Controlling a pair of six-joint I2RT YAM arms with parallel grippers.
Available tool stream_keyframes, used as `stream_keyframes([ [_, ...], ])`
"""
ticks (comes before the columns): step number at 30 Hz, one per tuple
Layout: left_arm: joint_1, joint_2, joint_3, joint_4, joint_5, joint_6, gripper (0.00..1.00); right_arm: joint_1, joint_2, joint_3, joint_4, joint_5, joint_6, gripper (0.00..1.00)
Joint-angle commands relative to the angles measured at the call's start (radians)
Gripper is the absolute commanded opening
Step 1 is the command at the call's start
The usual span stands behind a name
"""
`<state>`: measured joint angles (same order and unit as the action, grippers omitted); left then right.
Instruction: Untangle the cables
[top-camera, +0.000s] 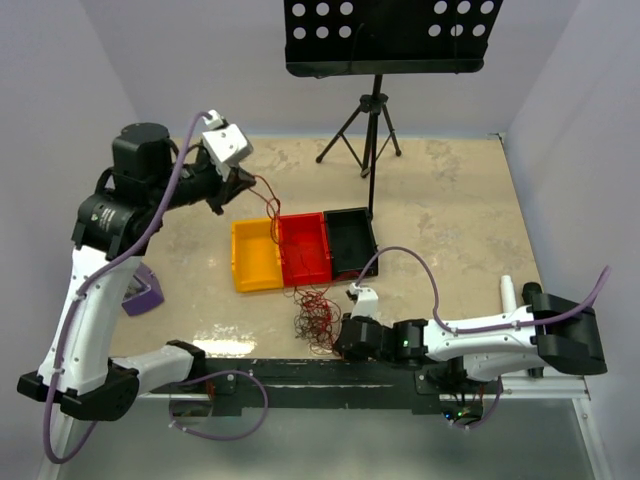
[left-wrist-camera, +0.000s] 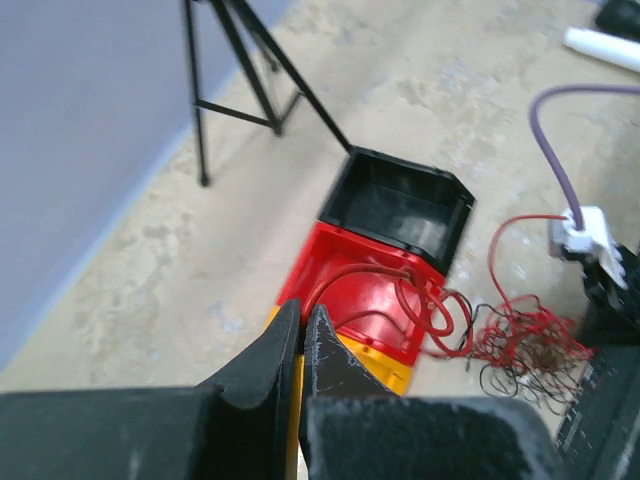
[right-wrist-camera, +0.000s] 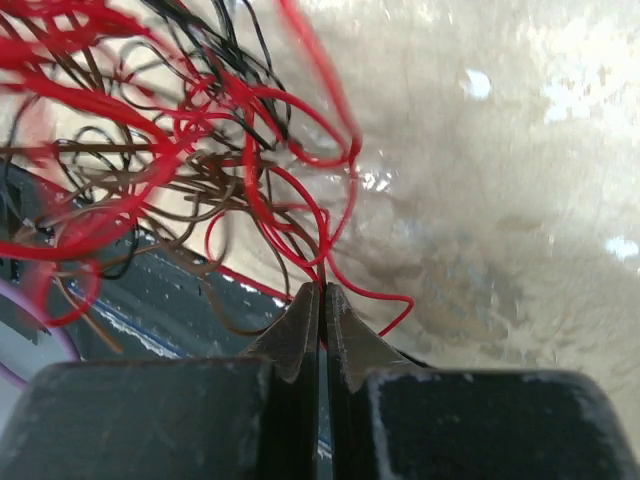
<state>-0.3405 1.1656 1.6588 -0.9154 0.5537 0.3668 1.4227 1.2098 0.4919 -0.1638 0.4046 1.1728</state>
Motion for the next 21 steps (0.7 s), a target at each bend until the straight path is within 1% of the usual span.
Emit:
stream_keyframes([
  [1, 0.000, -0.009, 0.198, 0.084, -0.222, -0.120, 0.00, 0.035, -0.006, 0.036, -0.105, 0.049, 0.125, 0.00],
  [4, 0.000, 0.011, 0.338, 0.121, -0.307, -0.160, 0.00, 0.047, 0.003, 0.040, -0.118, 0.051, 0.142, 0.00],
  [7, 0.000, 0.020, 0.432, 0.145, -0.310, -0.181, 0.00, 0.064, 0.014, 0.045, -0.131, 0.060, 0.160, 0.00],
  [9, 0.001, 0.019, 0.470, 0.162, -0.299, -0.190, 0.02, 0.070, 0.019, 0.045, -0.137, 0.063, 0.169, 0.00],
  [14, 0.000, 0.003, 0.501, 0.239, -0.336, -0.189, 0.02, 0.084, 0.020, 0.042, -0.157, 0.066, 0.194, 0.00],
  [17, 0.000, -0.001, 0.506, 0.266, -0.316, -0.184, 0.05, 0.087, 0.004, 0.048, -0.169, 0.077, 0.197, 0.00],
  [19, 0.000, 0.002, 0.496, 0.268, -0.313, -0.186, 0.05, 0.088, -0.003, 0.059, -0.178, 0.088, 0.199, 0.00],
  [21, 0.000, -0.007, 0.455, 0.276, -0.325, -0.184, 0.04, 0.088, -0.012, 0.071, -0.186, 0.099, 0.197, 0.00],
])
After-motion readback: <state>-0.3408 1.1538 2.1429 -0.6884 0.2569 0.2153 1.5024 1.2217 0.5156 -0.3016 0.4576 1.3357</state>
